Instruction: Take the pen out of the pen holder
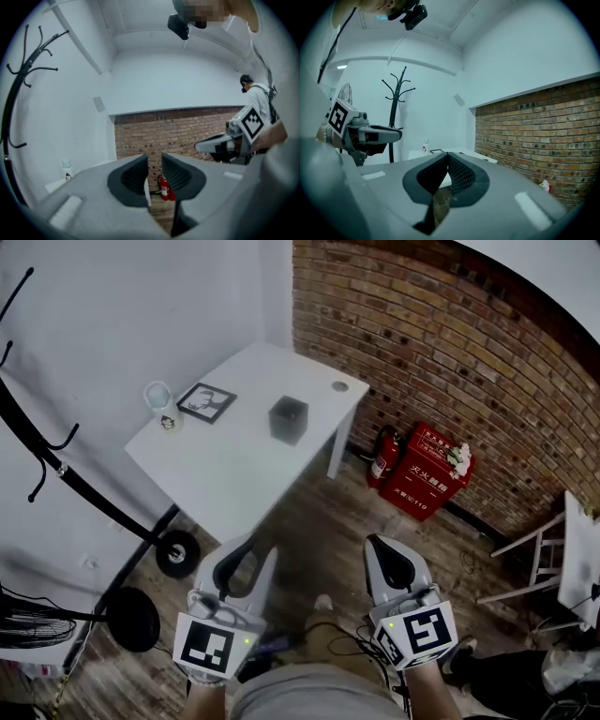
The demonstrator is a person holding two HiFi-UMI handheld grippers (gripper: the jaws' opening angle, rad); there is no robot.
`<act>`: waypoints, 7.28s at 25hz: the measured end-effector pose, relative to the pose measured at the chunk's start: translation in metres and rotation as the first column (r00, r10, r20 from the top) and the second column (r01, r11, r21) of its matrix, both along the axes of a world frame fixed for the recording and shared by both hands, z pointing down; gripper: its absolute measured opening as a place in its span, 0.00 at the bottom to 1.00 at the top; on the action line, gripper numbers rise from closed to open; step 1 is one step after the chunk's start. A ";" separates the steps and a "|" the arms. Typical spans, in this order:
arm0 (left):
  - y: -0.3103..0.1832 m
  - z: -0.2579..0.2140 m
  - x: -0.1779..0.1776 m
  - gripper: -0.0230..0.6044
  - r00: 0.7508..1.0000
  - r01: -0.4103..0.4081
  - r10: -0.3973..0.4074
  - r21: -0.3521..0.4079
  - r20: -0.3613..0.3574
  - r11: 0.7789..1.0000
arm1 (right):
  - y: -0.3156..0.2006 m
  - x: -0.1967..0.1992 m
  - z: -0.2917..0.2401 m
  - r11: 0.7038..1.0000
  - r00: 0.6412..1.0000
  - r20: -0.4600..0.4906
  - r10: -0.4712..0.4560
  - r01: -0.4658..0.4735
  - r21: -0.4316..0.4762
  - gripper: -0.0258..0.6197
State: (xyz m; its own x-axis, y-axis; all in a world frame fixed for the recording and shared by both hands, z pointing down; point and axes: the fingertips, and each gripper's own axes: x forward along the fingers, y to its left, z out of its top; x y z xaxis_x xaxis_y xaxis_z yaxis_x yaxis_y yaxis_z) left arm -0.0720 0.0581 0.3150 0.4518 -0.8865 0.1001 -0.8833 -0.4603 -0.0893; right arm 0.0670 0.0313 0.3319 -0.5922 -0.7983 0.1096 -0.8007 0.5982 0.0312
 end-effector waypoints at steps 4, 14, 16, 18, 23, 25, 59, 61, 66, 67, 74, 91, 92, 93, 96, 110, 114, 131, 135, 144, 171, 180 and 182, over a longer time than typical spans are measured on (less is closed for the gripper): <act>-0.029 -0.002 0.004 0.17 1.000 0.024 -0.024 -0.002 0.008 1.000 | -0.032 0.003 0.000 1.000 1.000 0.007 -0.023 0.023 -0.004 0.05; -0.096 0.000 0.013 0.17 0.997 0.077 -0.077 -0.016 0.005 0.997 | -0.107 0.011 0.000 0.997 0.997 0.002 -0.078 0.078 -0.011 0.05; -0.109 0.000 0.014 0.17 0.996 0.087 -0.086 -0.017 0.003 0.996 | -0.121 0.014 0.002 0.996 0.996 0.000 -0.086 0.086 -0.019 0.05; -0.120 0.002 0.016 0.17 0.995 0.099 -0.099 -0.024 0.003 0.995 | -0.133 0.018 0.004 0.995 0.996 -0.001 -0.093 0.093 -0.028 0.05; -0.142 0.006 0.022 0.17 0.992 0.126 -0.126 -0.034 0.004 0.991 | -0.159 0.023 0.007 0.992 0.993 -0.005 -0.121 0.120 -0.033 0.05; -0.149 0.007 0.023 0.17 0.991 0.136 -0.136 -0.043 0.004 0.990 | -0.167 0.024 0.007 0.991 0.992 -0.003 -0.130 0.129 -0.032 0.05; -0.283 0.045 0.010 0.23 0.998 0.055 -0.053 -0.097 0.029 0.994 | -0.241 0.030 0.029 0.995 1.000 -0.025 -0.015 0.013 -0.099 0.05; -0.292 0.049 0.008 0.23 0.998 0.047 -0.044 -0.093 0.033 0.995 | -0.248 0.029 0.032 0.994 1.000 -0.031 -0.006 0.002 -0.105 0.05; -0.313 0.065 -0.001 0.23 0.999 0.053 -0.051 -0.132 0.019 0.990 | -0.262 0.025 0.040 0.992 0.999 -0.049 0.015 -0.021 -0.122 0.05; -0.318 0.067 -0.002 0.23 0.998 0.051 -0.048 -0.128 0.027 0.990 | -0.264 0.024 0.042 0.992 0.998 -0.053 0.018 -0.025 -0.127 0.05; -0.345 0.088 -0.009 0.24 0.998 0.030 -0.022 -0.134 0.064 0.991 | -0.282 0.021 0.053 0.986 0.996 -0.084 0.042 -0.055 -0.158 0.05; -0.390 0.143 -0.012 0.24 0.995 -0.013 0.036 -0.231 0.097 0.973 | -0.309 0.016 0.083 0.968 0.988 -0.139 0.070 -0.101 -0.228 0.05; -0.391 0.145 -0.012 0.24 0.994 -0.016 0.040 -0.234 0.098 0.972 | -0.310 0.016 0.085 0.967 0.987 -0.142 0.071 -0.103 -0.232 0.05; -0.393 0.147 -0.012 0.24 0.995 -0.018 0.041 -0.238 0.094 0.971 | -0.311 0.015 0.086 0.966 0.987 -0.144 0.072 -0.105 -0.235 0.05; -0.399 0.153 -0.015 0.24 0.997 -0.014 0.034 -0.254 0.075 0.967 | -0.315 0.013 0.090 0.964 0.986 -0.148 0.074 -0.109 -0.244 0.05; -0.406 0.168 -0.015 0.11 0.997 -0.032 0.052 -0.283 0.065 0.959 | -0.318 0.015 0.103 0.953 0.983 -0.159 0.088 -0.130 -0.275 0.05; -0.407 0.167 -0.017 0.09 0.997 -0.029 0.047 -0.279 0.058 0.960 | -0.317 0.016 0.103 0.951 0.983 -0.157 0.092 -0.133 -0.278 0.04; -0.396 0.130 -0.018 0.08 0.996 -0.013 0.030 -0.207 0.078 0.978 | -0.306 0.013 0.088 0.964 0.988 -0.131 0.079 -0.110 -0.244 0.05; -0.387 0.113 -0.017 0.08 0.995 -0.002 0.019 -0.173 0.095 0.985 | -0.299 0.012 0.082 0.969 0.991 -0.118 0.066 -0.092 -0.229 0.05; -0.363 0.071 -0.018 0.08 0.992 0.036 -0.026 -0.087 0.120 0.996 | -0.284 0.007 0.065 0.981 0.996 -0.086 0.028 -0.044 -0.191 0.04; -0.245 0.008 -0.054 0.08 0.961 0.268 -0.266 -0.013 0.079 0.963 | -0.240 -0.045 0.013 0.976 0.977 -0.019 -0.213 0.212 -0.045 0.05; -0.203 0.011 -0.074 0.08 0.930 0.362 -0.359 -0.021 0.073 0.932 | -0.226 -0.074 0.003 0.948 0.947 -0.022 -0.320 0.319 -0.015 0.05; -0.196 0.013 -0.077 0.08 0.926 0.372 -0.369 -0.021 0.077 0.928 | -0.222 -0.081 0.001 0.939 0.939 -0.023 -0.343 0.343 -0.009 0.05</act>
